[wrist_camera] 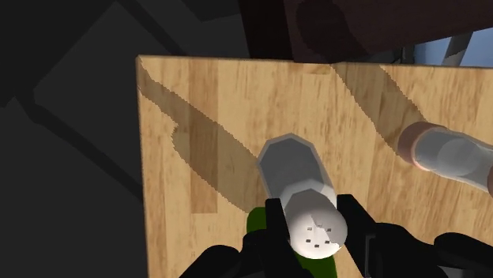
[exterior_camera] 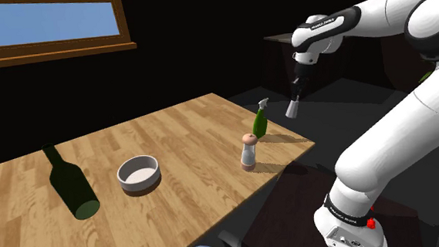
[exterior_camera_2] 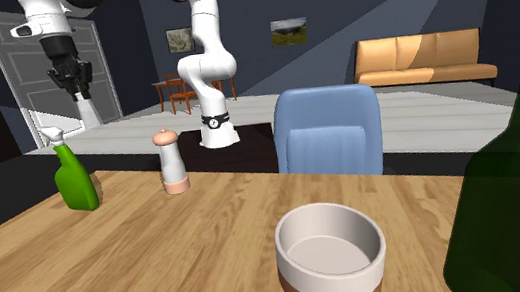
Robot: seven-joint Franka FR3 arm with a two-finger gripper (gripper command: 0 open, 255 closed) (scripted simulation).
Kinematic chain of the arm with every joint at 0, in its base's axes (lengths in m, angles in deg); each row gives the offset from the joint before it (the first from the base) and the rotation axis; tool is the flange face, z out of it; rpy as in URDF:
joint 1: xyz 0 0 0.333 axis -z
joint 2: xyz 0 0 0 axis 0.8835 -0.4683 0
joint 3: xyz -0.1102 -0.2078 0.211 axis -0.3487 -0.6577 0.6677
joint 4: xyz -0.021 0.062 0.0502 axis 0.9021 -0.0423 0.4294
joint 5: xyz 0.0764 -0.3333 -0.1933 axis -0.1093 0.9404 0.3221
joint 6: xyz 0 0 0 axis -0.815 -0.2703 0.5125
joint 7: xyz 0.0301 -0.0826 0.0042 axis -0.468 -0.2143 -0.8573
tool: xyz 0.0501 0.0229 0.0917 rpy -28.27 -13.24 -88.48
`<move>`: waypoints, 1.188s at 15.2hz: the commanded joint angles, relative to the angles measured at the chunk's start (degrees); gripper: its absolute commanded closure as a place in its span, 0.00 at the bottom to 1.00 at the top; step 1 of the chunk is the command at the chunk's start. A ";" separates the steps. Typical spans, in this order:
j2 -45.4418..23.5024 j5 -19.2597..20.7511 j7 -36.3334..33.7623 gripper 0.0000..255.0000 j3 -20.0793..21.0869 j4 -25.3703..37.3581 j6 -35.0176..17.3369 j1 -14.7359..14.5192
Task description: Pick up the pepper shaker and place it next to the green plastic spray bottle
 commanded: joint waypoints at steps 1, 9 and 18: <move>-0.51 -0.16 0.15 1.00 -0.18 -1.24 -1.74 -0.06; -3.03 -0.99 1.36 1.00 -1.22 -5.40 -8.19 -0.24; -7.13 -2.94 3.44 1.00 -2.47 -9.17 -15.61 -0.74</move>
